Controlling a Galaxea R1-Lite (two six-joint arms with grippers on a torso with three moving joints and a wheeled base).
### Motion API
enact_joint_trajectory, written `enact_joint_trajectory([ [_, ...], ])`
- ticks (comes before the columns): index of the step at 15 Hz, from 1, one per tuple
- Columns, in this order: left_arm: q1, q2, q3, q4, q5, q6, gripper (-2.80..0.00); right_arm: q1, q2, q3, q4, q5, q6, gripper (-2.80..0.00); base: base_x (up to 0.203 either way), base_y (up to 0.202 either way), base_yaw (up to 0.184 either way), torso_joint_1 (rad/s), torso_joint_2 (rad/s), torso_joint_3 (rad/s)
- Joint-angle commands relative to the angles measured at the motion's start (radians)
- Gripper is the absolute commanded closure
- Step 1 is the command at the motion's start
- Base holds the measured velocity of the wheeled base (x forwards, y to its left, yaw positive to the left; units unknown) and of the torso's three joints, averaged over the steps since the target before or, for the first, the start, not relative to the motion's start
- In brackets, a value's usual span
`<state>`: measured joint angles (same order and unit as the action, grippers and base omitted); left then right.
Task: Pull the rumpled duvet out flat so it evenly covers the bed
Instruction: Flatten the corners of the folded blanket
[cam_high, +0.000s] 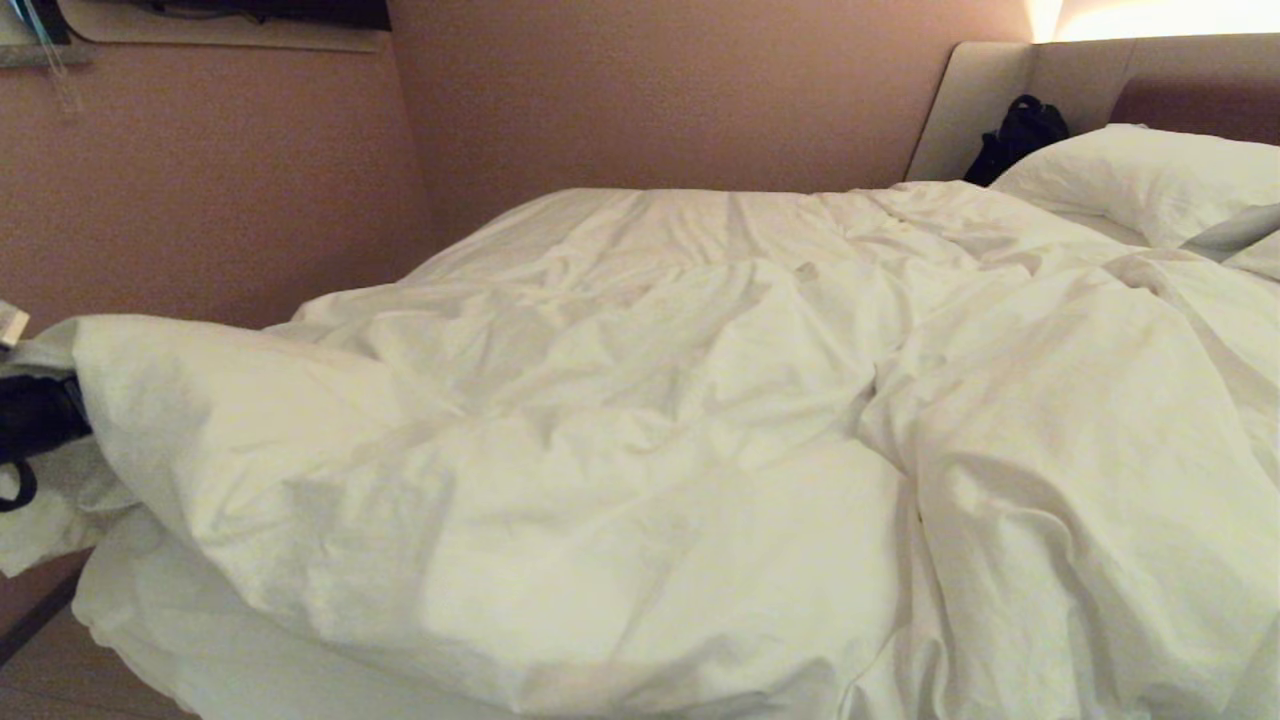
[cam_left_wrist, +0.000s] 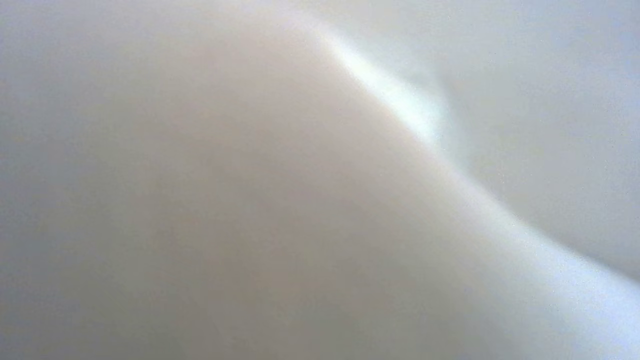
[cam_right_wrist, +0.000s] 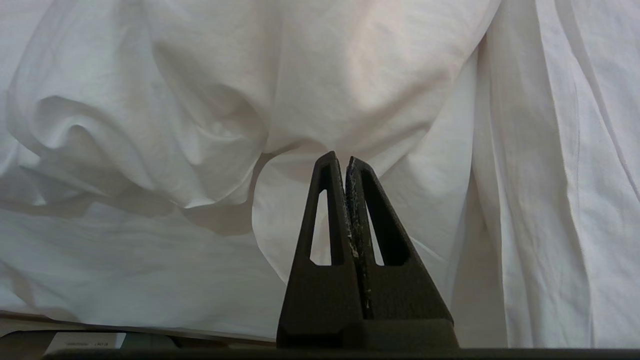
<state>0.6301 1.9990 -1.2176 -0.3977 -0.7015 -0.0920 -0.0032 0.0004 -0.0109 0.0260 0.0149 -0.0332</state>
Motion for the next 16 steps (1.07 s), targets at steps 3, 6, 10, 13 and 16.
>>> enact_joint_trajectory([
  [3, -0.024, -0.004, -0.122, 0.024, 0.003, -0.038, -2.80, 0.000, 0.000, 0.000, 0.000, 0.000, -0.001, 0.00, 0.000, 0.000, 0.000, 0.000, 0.00, 0.000],
  [6, -0.024, 0.051, -0.203, 0.033, 0.016, -0.128, -2.80, 0.000, 0.000, 0.000, 0.000, 0.000, -0.001, 0.00, 0.000, 0.000, 0.000, 0.000, 0.00, 0.000],
  [10, -0.024, 0.171, -0.330, 0.028, 0.082, -0.189, -2.80, 0.000, 0.000, 0.000, 0.000, 0.000, -0.001, 0.00, 0.000, 0.000, 0.000, 0.000, 0.00, 0.000],
  [13, -0.045, 0.205, -0.400, 0.032, 0.088, -0.252, -2.80, 0.000, 0.000, 0.000, 0.000, 0.000, -0.001, 0.00, 0.000, 0.000, 0.000, 0.000, 0.00, 0.000],
  [16, -0.060, 0.281, -0.475, 0.038, 0.094, -0.298, -2.80, 0.000, 0.000, 0.000, 0.000, 0.000, -0.001, 0.00, 0.000, 0.000, 0.000, 0.000, 0.00, 0.000],
])
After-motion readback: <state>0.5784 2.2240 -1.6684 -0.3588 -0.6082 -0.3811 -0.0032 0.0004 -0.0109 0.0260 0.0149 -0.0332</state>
